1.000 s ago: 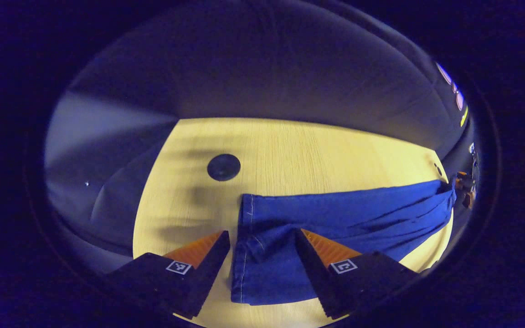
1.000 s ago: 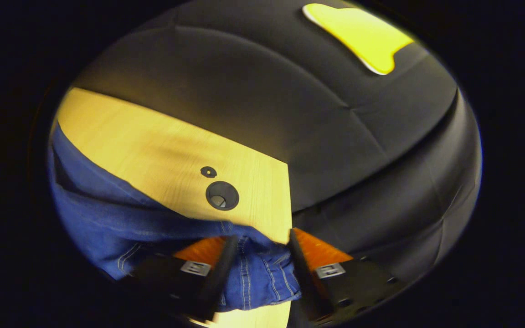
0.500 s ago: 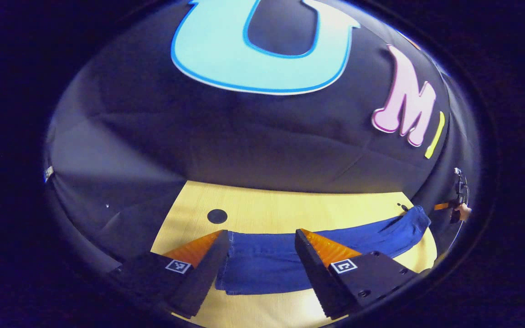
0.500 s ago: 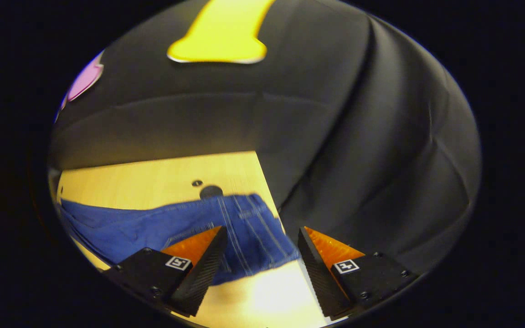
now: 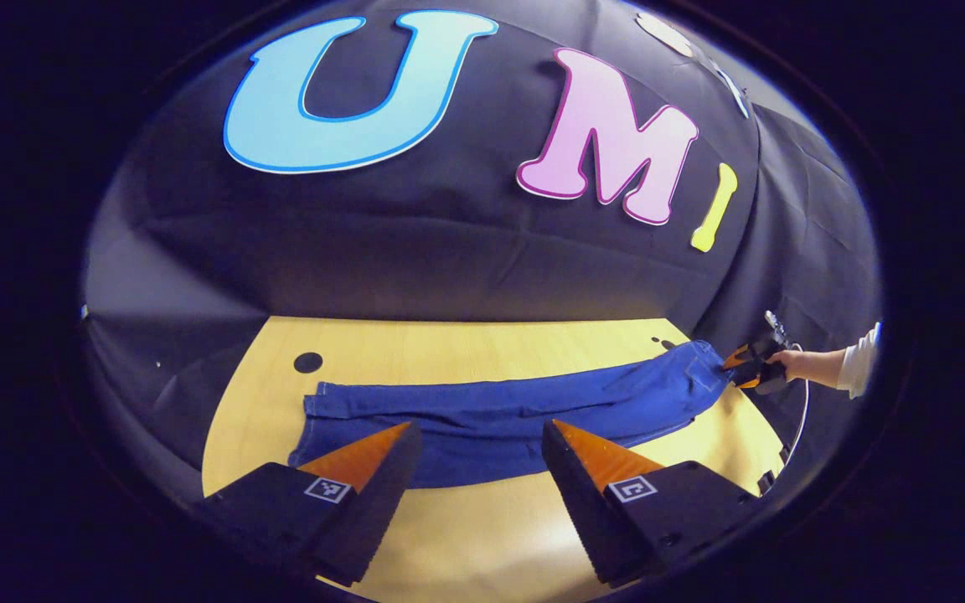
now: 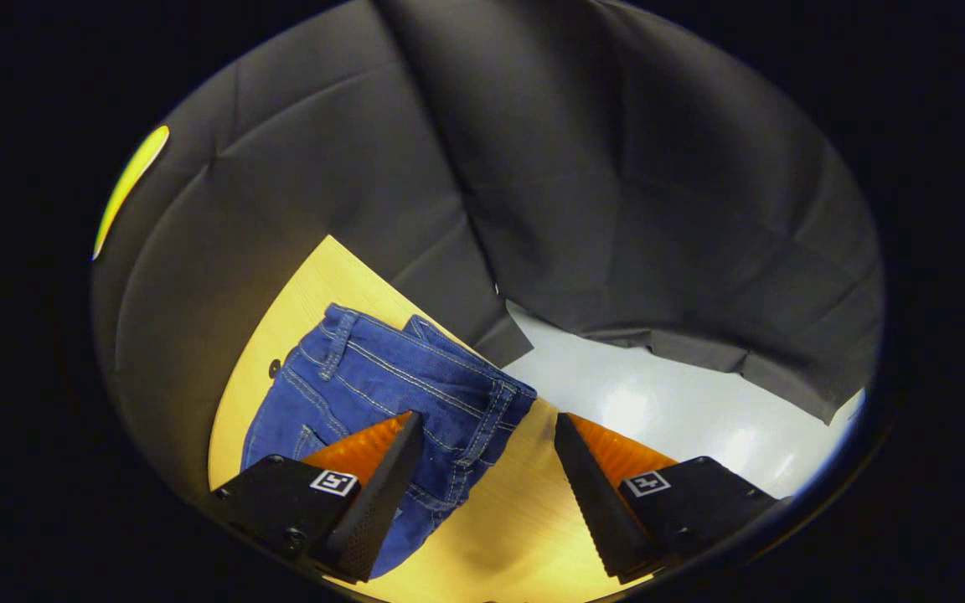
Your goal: Grasp the waist and the cuffs of the jeans and fold them to make the two legs overlap; first hold the waist and fold one-third of the jeans toward the cuffs, then hold the cuffs and fold the remaining one-third in the same direction to finish folding.
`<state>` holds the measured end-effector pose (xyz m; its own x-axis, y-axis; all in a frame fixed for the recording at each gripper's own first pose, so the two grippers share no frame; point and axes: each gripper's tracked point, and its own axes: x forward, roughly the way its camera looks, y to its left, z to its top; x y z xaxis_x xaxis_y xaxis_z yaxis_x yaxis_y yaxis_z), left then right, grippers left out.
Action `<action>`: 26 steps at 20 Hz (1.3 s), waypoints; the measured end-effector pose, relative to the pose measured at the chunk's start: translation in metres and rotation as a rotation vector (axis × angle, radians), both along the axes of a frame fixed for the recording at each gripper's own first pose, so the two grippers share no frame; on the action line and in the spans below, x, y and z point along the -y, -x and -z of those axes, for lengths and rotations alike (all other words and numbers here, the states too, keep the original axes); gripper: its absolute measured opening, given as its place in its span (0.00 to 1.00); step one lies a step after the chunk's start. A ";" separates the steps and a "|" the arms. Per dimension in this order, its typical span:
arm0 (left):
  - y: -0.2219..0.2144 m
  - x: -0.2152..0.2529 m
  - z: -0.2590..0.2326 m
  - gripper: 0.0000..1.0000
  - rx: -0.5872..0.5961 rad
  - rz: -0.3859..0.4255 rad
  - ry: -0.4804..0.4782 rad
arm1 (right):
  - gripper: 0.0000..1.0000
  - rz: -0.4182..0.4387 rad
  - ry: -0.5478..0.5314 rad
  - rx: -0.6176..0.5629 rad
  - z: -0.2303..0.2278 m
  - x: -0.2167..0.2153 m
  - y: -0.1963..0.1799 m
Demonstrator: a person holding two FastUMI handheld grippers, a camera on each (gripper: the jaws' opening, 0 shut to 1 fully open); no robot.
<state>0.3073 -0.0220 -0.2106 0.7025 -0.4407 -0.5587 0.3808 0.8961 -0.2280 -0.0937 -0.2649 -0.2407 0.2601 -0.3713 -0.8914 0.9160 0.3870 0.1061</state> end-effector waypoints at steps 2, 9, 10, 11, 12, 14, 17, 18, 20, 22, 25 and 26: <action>0.004 0.007 0.007 0.95 -0.022 -0.008 -0.004 | 0.87 -0.007 -0.007 0.024 0.005 0.000 -0.004; 0.010 0.013 0.009 0.95 -0.046 -0.031 -0.009 | 0.22 -0.075 0.027 0.151 0.003 -0.012 -0.023; 0.012 0.012 0.009 0.95 -0.049 -0.032 -0.010 | 0.22 -0.095 0.049 0.189 -0.013 -0.012 -0.029; 0.013 0.009 0.010 0.95 -0.057 -0.033 -0.010 | 0.22 -0.112 0.060 0.228 -0.032 -0.014 -0.035; 0.014 0.006 0.011 0.96 -0.062 -0.034 -0.010 | 0.22 -0.119 0.062 0.272 -0.050 -0.017 -0.043; 0.014 0.002 0.012 0.95 -0.069 -0.045 -0.008 | 0.22 -0.125 0.056 0.371 -0.086 -0.031 -0.067; 0.017 0.001 0.009 0.95 -0.067 -0.059 0.020 | 0.21 -0.173 0.031 0.518 -0.150 -0.071 -0.100; 0.019 0.001 0.007 0.96 -0.066 -0.056 0.029 | 0.21 -0.205 0.034 0.557 -0.169 -0.088 -0.113; 0.022 -0.002 0.005 0.95 -0.056 -0.053 0.036 | 0.21 -0.285 0.046 0.619 -0.206 -0.130 -0.123; 0.030 -0.011 0.003 0.95 -0.053 -0.056 0.042 | 0.21 -0.392 0.066 0.652 -0.233 -0.190 -0.149; 0.049 -0.029 0.002 0.95 -0.062 -0.073 0.051 | 0.21 -0.616 0.110 0.638 -0.245 -0.289 -0.166; 0.055 -0.038 0.000 0.95 -0.057 -0.076 0.047 | 0.21 -0.691 0.117 0.621 -0.240 -0.324 -0.172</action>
